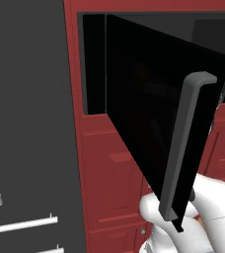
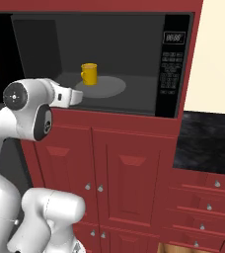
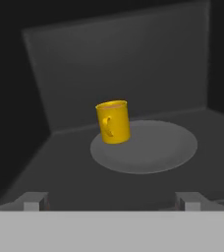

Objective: Pick the cup of tea, navigate to the dining table, and place it on the saucer.

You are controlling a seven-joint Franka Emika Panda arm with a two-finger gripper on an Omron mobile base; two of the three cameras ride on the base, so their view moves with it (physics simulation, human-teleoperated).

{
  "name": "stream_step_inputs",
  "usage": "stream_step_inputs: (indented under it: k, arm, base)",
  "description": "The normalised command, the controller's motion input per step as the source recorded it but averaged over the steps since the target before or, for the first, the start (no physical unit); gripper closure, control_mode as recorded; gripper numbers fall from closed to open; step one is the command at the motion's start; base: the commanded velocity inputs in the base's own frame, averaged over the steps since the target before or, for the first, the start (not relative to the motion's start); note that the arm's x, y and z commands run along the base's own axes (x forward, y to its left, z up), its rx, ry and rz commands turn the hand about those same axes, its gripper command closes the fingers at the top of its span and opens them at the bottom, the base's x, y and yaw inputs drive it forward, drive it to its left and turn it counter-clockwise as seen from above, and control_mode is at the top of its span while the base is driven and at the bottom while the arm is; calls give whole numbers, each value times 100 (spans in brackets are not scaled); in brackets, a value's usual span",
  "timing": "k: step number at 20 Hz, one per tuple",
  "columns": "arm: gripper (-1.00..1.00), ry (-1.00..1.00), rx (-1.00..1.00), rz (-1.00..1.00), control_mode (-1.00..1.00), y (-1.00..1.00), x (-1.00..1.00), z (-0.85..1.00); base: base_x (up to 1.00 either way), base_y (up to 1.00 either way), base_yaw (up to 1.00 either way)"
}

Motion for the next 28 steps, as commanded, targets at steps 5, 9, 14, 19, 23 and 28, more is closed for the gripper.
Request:
stream_step_inputs:
  k: [5, 9, 14, 19, 23, 28]
  arm:
    - [-100, 0, 1, 0, -100, -9, 27, 2]
    - [-100, -1, 0, 0, -100, 5, 12, 18]
    - [-100, 0, 0, 0, -100, 1, 11, 1]
    - [-100, 1, 0, -3, -100, 9, 39, 0]
    - [-100, 0, -8, -3, -100, 31, 54, 3]
    - [-100, 0, -11, 0, -100, 18, 49, 7]
  base:
    - [0, 0, 0]
    - [0, 0, 0]
    - [0, 0, 0]
    - [0, 0, 0]
    - [0, 0, 0]
    - [0, 0, 0]
